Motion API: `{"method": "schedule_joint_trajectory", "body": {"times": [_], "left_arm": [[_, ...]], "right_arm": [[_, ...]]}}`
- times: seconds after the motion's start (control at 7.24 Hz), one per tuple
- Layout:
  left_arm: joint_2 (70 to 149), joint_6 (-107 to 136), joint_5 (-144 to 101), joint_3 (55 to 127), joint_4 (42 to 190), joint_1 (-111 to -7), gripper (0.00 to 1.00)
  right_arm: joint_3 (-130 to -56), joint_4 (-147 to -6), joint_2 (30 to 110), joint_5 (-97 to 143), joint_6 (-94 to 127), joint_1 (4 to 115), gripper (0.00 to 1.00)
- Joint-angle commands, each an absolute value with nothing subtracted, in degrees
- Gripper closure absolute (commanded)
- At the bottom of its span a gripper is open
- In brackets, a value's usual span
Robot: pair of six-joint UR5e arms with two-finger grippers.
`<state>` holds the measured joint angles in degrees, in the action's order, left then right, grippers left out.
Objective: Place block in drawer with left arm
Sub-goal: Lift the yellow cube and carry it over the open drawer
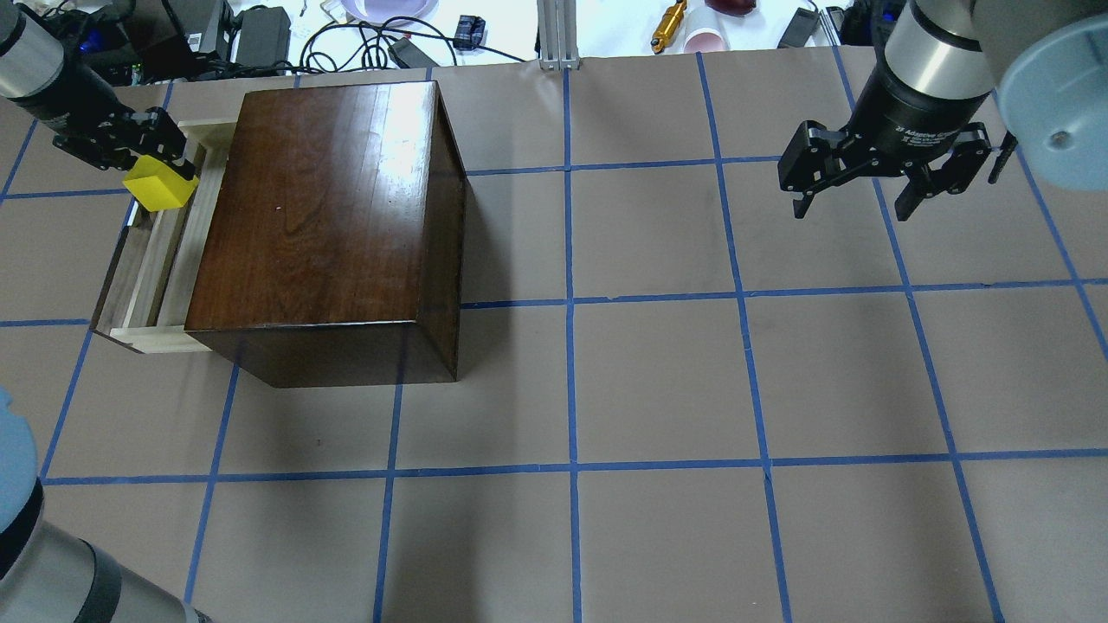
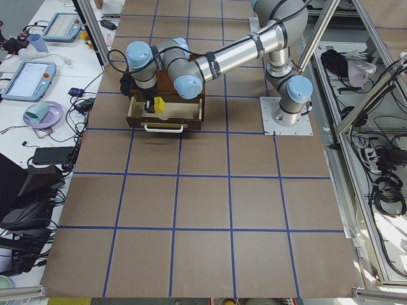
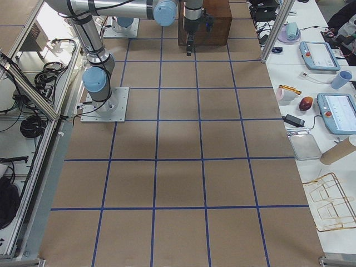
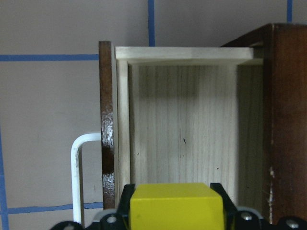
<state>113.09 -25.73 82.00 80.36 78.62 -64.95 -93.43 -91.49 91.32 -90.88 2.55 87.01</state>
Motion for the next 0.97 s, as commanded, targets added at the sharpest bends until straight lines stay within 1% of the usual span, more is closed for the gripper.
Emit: {"method": "schedule_joint_trajectory", "body": {"times": [0.0, 0.69, 0.83], "left_arm": [[113.2, -25.8, 81.8, 81.6, 78.0, -65.0, 1.00], [114.8, -25.8, 81.9, 82.4, 77.7, -65.0, 1.00], [115.0, -25.7, 81.9, 83.1, 77.3, -64.9, 0.98]], "right_arm": [[-93.4, -91.5, 91.3, -90.9, 2.5, 87.0, 0.00], [-93.4, -91.5, 91.3, -90.9, 2.5, 87.0, 0.00], [-93.4, -91.5, 91.3, -90.9, 2.5, 87.0, 0.00]]}}
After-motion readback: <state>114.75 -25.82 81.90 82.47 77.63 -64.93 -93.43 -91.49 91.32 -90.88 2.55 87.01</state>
